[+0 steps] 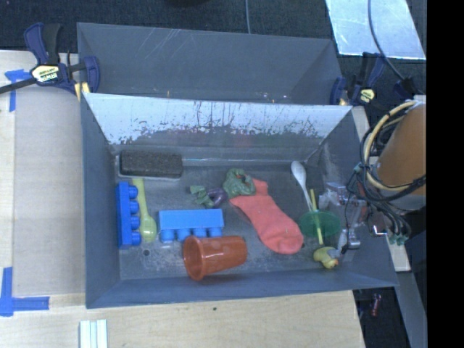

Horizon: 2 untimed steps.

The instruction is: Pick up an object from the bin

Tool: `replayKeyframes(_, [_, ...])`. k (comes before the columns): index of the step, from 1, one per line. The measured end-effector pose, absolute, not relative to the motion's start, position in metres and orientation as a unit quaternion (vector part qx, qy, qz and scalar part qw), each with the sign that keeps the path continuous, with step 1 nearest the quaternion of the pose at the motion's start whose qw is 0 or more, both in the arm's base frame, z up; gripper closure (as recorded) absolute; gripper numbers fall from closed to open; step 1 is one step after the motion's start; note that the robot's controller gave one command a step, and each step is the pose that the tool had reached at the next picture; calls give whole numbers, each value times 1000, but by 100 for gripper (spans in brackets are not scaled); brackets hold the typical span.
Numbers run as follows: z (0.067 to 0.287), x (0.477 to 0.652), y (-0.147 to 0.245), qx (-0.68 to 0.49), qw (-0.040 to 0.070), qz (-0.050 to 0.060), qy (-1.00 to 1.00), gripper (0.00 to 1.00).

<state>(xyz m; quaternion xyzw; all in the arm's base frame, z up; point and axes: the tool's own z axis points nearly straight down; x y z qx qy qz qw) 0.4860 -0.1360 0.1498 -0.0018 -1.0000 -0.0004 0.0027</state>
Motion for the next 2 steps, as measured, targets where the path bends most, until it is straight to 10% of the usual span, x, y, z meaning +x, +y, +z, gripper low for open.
replayKeyframes(2, [157,504,-124,136,-2,1,-991,0])
